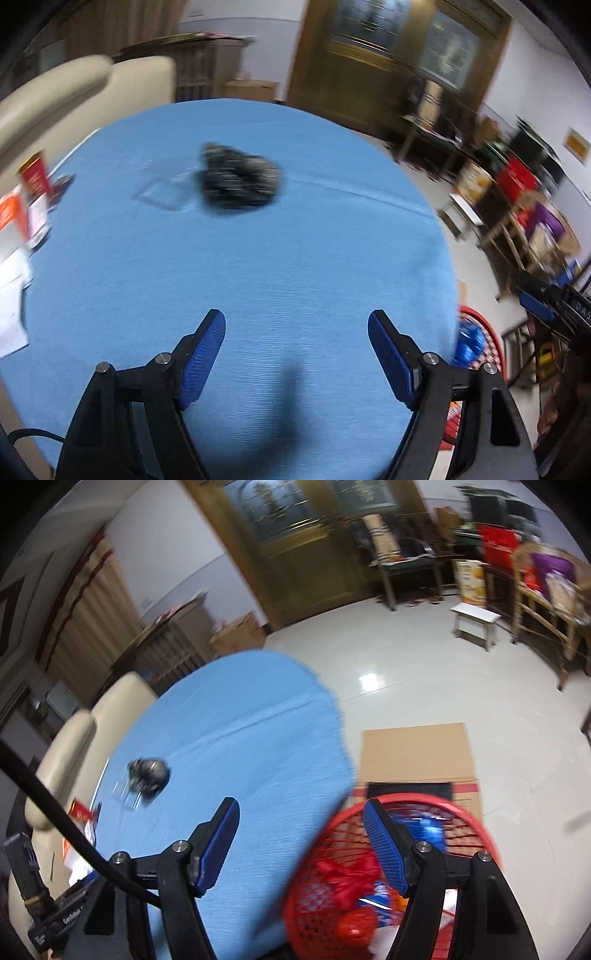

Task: Collect trash
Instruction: 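Move both tools back to the table toward the black bag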

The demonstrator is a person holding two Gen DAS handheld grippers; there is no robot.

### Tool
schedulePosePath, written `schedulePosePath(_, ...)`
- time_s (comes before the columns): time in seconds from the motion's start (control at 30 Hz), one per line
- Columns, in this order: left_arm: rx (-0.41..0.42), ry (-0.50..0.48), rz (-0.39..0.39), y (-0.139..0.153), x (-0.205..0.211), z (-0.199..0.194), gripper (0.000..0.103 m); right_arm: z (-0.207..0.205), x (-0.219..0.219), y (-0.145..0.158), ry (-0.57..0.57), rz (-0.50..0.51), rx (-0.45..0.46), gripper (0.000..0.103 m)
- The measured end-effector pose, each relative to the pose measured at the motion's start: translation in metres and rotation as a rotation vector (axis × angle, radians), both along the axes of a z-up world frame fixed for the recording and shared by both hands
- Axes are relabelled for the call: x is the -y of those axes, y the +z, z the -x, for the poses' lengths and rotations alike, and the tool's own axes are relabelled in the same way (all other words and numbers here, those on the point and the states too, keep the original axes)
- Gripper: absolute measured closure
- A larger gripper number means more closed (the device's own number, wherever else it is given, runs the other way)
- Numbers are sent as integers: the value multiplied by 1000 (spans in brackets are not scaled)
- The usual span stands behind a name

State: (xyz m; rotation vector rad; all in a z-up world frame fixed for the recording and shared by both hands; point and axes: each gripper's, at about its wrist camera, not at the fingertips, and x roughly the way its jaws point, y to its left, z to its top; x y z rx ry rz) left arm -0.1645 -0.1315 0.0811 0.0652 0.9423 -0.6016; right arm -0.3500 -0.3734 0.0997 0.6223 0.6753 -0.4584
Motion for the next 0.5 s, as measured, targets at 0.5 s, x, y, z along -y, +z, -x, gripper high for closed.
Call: schedulePosePath(0.5, -40, 261, 11, -29, -98, -66, 23, -188, -99, -10, 427, 174, -112, 30)
